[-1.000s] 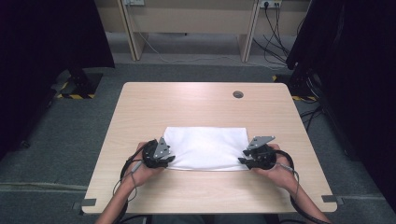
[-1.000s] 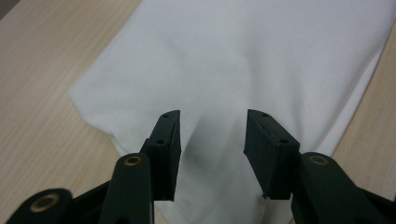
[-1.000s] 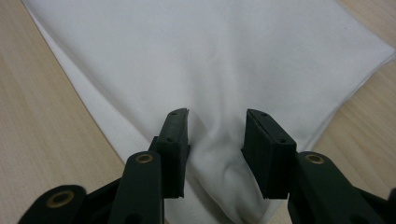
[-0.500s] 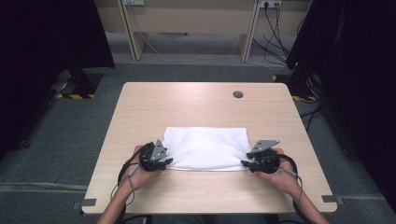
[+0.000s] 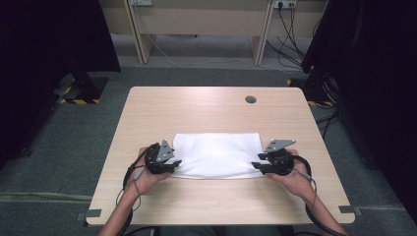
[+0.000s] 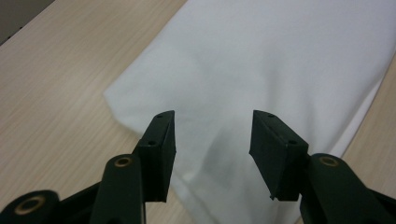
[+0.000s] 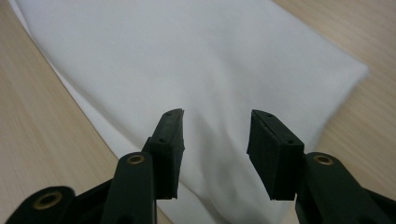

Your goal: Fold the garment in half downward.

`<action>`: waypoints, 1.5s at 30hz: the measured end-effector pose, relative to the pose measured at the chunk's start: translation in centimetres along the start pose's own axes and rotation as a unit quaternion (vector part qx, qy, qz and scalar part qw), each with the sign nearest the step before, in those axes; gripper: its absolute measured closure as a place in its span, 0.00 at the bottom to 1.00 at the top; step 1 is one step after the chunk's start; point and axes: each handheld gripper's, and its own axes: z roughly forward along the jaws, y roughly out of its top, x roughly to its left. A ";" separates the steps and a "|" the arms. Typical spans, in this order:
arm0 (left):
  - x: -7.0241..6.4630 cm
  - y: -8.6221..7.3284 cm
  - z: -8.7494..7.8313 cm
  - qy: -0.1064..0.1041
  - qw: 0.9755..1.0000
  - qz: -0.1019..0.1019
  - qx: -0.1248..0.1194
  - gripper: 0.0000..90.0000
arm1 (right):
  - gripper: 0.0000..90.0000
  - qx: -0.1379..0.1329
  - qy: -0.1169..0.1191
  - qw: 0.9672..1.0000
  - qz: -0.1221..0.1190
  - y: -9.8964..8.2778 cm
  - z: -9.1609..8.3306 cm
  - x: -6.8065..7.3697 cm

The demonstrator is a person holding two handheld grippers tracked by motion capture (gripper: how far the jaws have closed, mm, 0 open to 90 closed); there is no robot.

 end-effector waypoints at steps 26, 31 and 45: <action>-2.0 1.2 3.4 -0.020 1.000 0.006 0.015 0.45 | 0.59 0.024 0.033 0.999 -0.017 1.8 4.5 2.7; -1.3 1.3 2.7 -0.008 1.000 -0.019 0.004 0.39 | 0.50 0.011 0.036 0.999 -0.009 2.0 4.3 2.7; 0.2 0.8 0.4 -0.001 0.998 -0.067 -0.018 0.16 | 0.33 0.005 0.048 0.999 0.022 2.2 3.3 1.8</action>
